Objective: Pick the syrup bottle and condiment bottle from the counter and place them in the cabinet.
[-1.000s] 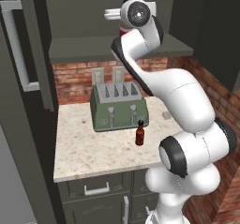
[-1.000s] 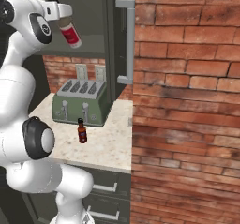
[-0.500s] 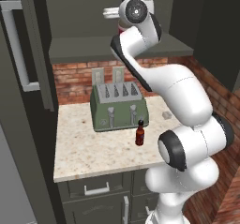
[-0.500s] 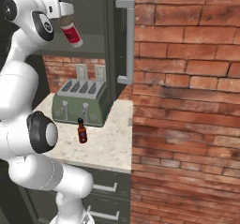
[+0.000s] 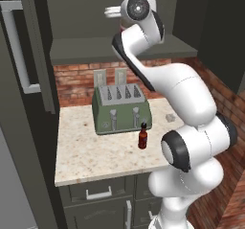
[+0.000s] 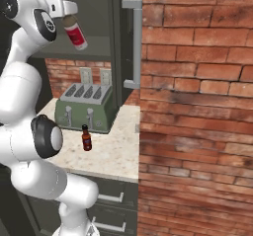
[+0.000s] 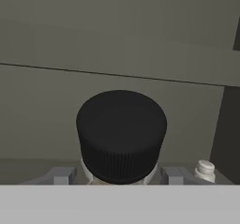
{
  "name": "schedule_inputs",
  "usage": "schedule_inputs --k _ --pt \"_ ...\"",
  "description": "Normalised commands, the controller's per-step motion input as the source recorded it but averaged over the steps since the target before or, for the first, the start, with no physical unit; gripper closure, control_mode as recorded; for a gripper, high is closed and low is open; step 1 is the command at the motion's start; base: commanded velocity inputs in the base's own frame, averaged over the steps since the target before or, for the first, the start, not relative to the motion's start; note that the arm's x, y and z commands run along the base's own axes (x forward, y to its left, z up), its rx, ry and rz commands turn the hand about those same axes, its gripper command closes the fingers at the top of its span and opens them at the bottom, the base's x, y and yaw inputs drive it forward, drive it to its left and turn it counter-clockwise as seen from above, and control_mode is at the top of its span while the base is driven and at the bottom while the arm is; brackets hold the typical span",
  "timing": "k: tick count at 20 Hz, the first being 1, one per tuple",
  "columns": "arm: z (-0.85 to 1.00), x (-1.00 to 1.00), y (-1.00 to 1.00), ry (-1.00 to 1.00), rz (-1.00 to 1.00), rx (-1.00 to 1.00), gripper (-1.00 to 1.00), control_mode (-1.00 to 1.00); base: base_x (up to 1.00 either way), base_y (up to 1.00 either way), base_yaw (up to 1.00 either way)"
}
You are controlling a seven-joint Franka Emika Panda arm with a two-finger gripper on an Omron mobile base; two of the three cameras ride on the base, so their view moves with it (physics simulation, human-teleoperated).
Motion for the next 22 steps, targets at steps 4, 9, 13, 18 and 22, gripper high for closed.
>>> schedule_inputs --k 4,9,13,18,22 --pt "-0.01 0.25 0.0 0.02 -0.01 0.0 1.0 -1.0 0.0 0.0 0.0" --pt "-0.08 0.21 0.0 0.08 -0.01 0.0 1.0 -1.0 0.0 0.0 0.0" --pt "-0.2 0.1 -0.01 0.11 0.0 0.0 1.0 -1.0 0.0 0.0 0.0" --pt "-0.34 0.01 -0.08 0.06 0.0 0.0 1.0 -1.0 0.0 0.0 0.0" --pt "-0.25 0.0 -0.06 0.0 0.0 0.0 -1.0 -1.0 0.0 0.0 0.0"
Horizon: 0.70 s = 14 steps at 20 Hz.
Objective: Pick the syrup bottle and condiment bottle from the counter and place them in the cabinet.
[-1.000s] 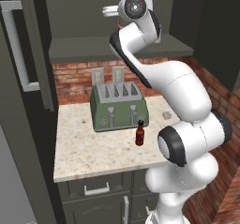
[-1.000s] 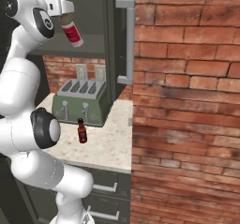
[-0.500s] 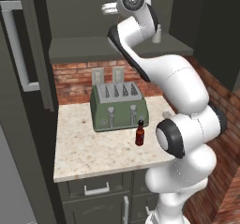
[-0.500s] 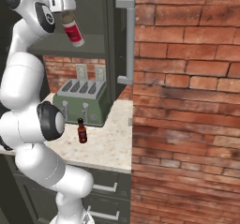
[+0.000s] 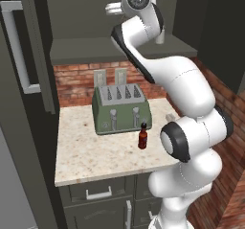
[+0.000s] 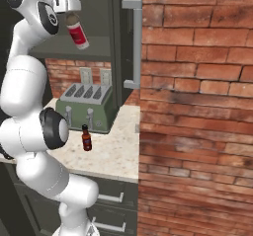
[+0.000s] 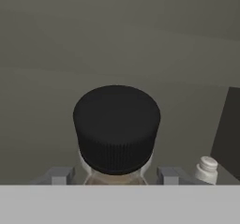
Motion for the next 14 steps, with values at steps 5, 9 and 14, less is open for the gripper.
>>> schedule_inputs --k 5,9,14 --pt "-0.05 0.0 -0.11 0.0 0.0 0.03 -1.0 -1.0 0.0 0.0 0.0" --pt "-0.01 0.0 -0.17 0.0 0.0 0.05 -1.0 -1.0 0.0 0.0 0.0" --pt "-0.01 0.04 -0.09 -0.04 0.0 0.02 -1.0 -1.0 0.0 0.0 0.0"
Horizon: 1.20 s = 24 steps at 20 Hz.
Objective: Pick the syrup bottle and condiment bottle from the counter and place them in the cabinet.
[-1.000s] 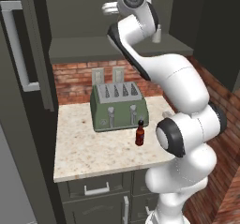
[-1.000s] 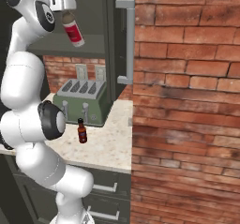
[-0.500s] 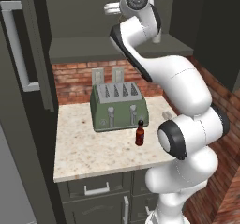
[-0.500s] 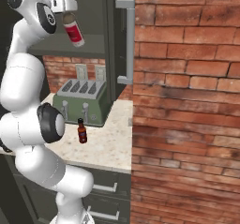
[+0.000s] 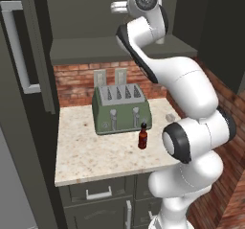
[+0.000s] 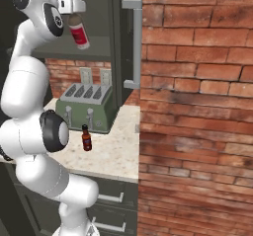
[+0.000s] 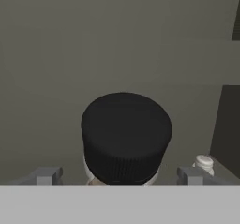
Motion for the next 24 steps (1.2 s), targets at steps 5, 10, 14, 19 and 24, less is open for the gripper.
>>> schedule_inputs --k 5,10,14,19,24 --pt "-0.02 0.19 0.0 -0.03 0.0 0.0 -1.0 -1.0 0.0 0.0 0.0" --pt "-0.03 0.23 0.0 0.0 0.0 0.0 -1.0 -1.0 0.0 0.0 0.0" --pt "0.0 0.1 -0.01 0.0 0.0 0.0 -1.0 -1.0 0.0 0.0 0.0" --pt "-0.01 0.3 -0.02 0.0 0.0 0.0 -1.0 -1.0 0.0 0.0 0.0" --pt "-0.09 0.35 -0.09 -0.04 0.0 0.0 -1.0 -1.0 0.0 0.0 0.0"
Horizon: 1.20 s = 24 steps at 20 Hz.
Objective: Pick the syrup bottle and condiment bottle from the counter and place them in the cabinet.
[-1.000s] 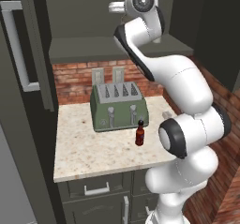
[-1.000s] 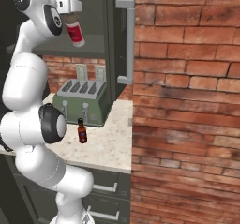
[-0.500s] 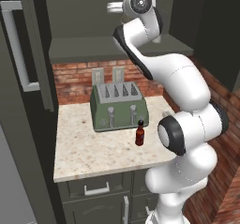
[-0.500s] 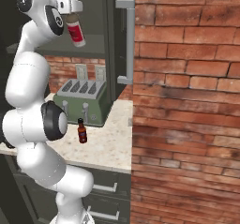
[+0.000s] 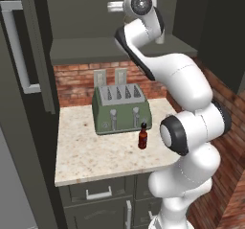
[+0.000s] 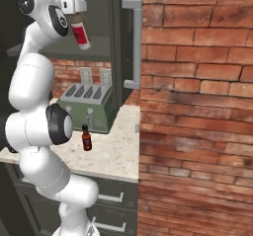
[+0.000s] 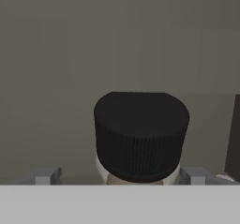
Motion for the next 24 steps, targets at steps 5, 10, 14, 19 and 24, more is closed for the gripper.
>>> schedule_inputs --k 5,10,14,19,24 --pt "-0.16 0.43 -0.21 -0.06 0.0 0.0 -1.0 -1.0 0.0 0.0 0.0" --pt "-0.16 0.59 -0.2 -0.01 -0.01 0.0 -1.0 -1.0 0.0 0.0 0.0" --pt "-0.12 0.46 -0.31 -0.01 0.0 0.0 -1.0 -1.0 0.0 0.0 0.0" --pt "-0.22 0.69 -0.39 0.01 0.0 0.0 -1.0 -1.0 0.0 0.0 0.0" --pt "-0.19 0.67 -0.28 0.0 0.0 0.0 -1.0 -1.0 0.0 0.0 0.0"
